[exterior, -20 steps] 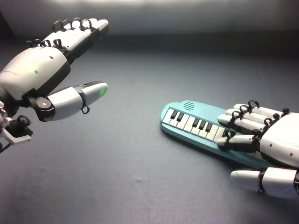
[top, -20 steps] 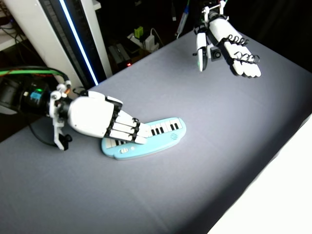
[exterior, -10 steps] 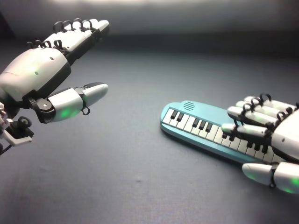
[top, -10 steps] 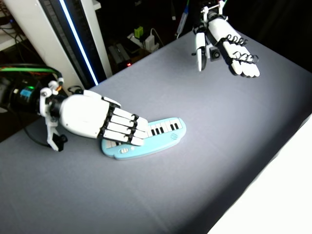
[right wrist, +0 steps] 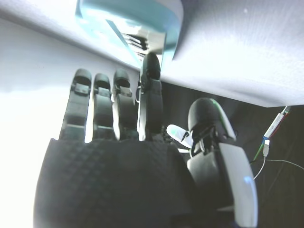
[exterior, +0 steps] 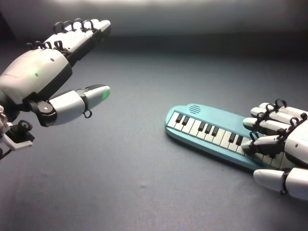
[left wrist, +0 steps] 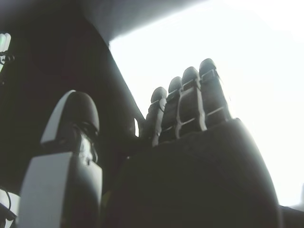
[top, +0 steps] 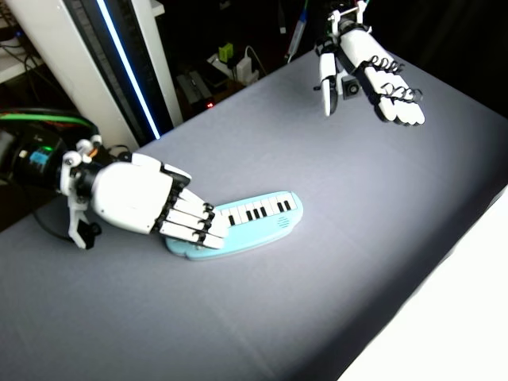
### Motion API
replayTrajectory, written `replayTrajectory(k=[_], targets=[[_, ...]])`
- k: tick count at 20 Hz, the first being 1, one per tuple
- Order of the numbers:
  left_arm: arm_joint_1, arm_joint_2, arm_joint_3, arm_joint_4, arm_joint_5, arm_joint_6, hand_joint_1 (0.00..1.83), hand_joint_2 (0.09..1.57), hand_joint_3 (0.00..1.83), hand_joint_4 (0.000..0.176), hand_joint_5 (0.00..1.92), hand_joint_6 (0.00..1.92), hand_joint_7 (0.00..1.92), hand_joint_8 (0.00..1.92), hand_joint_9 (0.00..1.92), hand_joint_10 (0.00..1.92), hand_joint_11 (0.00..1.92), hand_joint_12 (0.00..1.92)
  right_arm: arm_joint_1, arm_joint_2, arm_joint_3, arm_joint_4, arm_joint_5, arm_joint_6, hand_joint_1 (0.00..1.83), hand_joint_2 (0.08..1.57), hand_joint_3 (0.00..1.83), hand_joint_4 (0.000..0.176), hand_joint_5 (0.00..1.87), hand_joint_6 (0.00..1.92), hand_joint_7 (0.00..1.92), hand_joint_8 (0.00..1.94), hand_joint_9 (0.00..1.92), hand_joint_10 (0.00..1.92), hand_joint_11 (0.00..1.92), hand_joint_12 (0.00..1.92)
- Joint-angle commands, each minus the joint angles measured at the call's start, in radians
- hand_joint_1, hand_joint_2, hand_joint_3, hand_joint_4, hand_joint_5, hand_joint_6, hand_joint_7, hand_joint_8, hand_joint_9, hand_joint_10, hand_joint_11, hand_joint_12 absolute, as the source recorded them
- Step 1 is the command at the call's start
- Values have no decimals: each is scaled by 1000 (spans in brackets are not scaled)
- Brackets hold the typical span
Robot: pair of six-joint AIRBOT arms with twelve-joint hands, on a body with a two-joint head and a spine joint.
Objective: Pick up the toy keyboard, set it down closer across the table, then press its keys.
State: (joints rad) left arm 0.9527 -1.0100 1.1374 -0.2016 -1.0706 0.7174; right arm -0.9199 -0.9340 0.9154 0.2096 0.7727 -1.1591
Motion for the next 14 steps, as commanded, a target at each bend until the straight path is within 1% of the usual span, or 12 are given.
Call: replayTrajectory(k=[1,3,4,6,7,8,9,10,11,12,13,14], targets=[[-2,5,-2,3,-132,-3,557,1369,2,20,0,0,0,0,0,0,0,0,4,17,-8,-3,132,-3,3,1404,6,8,59,0,3,0,0,0,0,0],[0,7,-5,3,-141,-3,570,1365,0,14,0,0,0,0,0,0,0,0,4,40,-25,0,185,-3,44,1416,7,0,11,0,0,0,0,0,0,0],[3,9,-8,3,-149,-3,590,1367,0,1,0,0,0,0,0,0,0,0,4,55,-38,3,226,-2,83,1429,7,0,1,0,0,0,0,0,0,0],[9,14,-15,3,-169,-3,622,1366,0,7,0,0,0,0,0,0,0,0,4,83,-63,4,299,-1,38,1428,4,0,0,0,0,0,0,0,0,0],[13,19,-21,3,-183,-3,610,1358,0,20,0,0,0,0,0,0,0,0,3,99,-76,4,339,0,63,1421,0,30,0,0,0,0,0,0,0,0],[19,24,-27,0,-202,-3,607,1361,0,40,0,0,0,0,0,0,0,0,-3,115,-87,5,382,6,104,1429,0,39,0,0,0,0,0,0,0,0],[27,29,-34,-5,-232,-3,584,1362,0,67,0,0,0,0,0,0,0,0,-14,136,-95,6,436,26,57,1444,5,101,0,0,0,0,0,0,0,0],[34,34,-40,-10,-253,-3,584,1362,0,67,0,0,0,0,0,0,0,0,-22,147,-98,10,475,43,57,1444,5,101,0,0,0,0,0,0,0,0],[42,43,-50,-18,-287,-1,736,1332,0,73,0,0,0,0,0,0,0,0,-31,164,-101,16,526,60,67,1416,0,152,0,0,0,0,0,0,0,0],[49,49,-60,-25,-316,6,736,1332,0,73,0,0,0,0,0,0,0,0,-37,178,-106,18,569,70,67,1416,0,152,0,0,0,0,0,0,0,0],[57,56,-69,-32,-352,12,788,1318,0,87,0,0,0,0,0,0,0,0,-44,193,-111,18,605,76,172,1457,3,116,0,0,0,0,0,0,0,0],[68,66,-81,-37,-394,15,758,1329,0,75,0,0,0,0,0,0,0,0,-52,212,-115,15,648,91,222,1453,0,135,0,0,0,0,0,0,0,0]])
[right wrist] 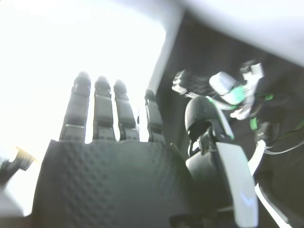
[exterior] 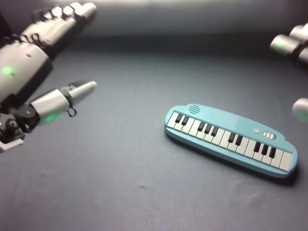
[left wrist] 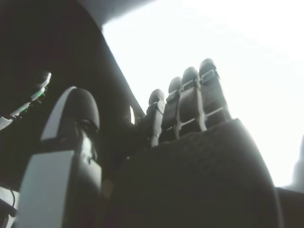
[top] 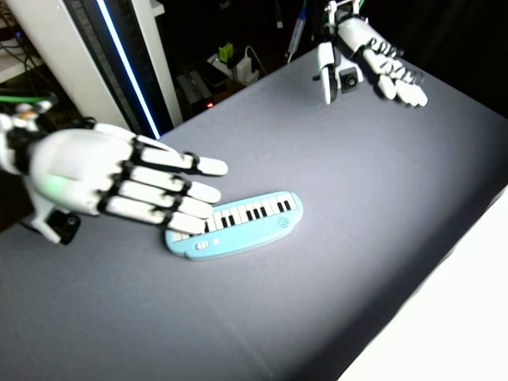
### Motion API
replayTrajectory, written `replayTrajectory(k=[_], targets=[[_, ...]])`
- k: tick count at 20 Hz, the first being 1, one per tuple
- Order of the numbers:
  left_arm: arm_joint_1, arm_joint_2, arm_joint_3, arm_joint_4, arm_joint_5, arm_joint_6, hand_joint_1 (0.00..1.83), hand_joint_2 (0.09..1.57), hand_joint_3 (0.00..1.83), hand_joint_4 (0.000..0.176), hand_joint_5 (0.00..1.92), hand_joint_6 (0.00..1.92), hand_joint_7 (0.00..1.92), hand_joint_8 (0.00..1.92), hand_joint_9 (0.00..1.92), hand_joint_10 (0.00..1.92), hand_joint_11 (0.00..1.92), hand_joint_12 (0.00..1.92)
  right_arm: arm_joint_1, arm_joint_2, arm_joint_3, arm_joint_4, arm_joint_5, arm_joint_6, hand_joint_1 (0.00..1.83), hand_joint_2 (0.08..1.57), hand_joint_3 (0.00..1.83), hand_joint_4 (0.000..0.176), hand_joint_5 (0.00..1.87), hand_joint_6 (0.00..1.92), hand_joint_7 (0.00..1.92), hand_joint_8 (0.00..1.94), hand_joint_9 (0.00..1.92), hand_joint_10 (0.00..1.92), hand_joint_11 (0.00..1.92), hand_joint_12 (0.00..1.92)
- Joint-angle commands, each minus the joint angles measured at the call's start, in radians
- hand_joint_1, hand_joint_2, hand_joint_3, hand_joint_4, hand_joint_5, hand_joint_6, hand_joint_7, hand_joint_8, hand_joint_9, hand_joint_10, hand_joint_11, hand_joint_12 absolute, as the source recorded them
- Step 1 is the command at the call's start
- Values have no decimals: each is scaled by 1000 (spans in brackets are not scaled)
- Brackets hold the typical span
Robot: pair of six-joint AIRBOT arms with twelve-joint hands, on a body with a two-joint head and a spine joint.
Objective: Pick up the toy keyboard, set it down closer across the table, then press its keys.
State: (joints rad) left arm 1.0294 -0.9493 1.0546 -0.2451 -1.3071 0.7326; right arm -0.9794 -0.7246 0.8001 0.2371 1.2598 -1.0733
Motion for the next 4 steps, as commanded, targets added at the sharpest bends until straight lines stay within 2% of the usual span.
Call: replayTrajectory(k=[1,2,3,4], targets=[[1,16,-8,2,-196,1,634,1336,0,95,0,0,0,0,0,0,0,0,-4,14,0,-14,197,23,257,1414,0,108,0,0,0,0,0,0,0,0],[10,29,-21,-4,-244,10,579,1340,2,69,0,0,0,0,0,0,0,0,-18,25,-1,-14,250,48,285,1399,0,86,0,0,0,0,0,0,0,0],[15,40,-33,-5,-281,21,627,1350,4,43,0,0,0,0,0,0,0,0,-31,32,-1,-13,289,63,288,1395,0,45,0,0,0,0,0,0,0,0],[18,54,-46,-5,-334,31,627,1350,4,43,0,0,0,0,0,0,0,0,-45,44,-5,-9,350,76,288,1395,0,45,0,0,0,0,0,0,0,0]])
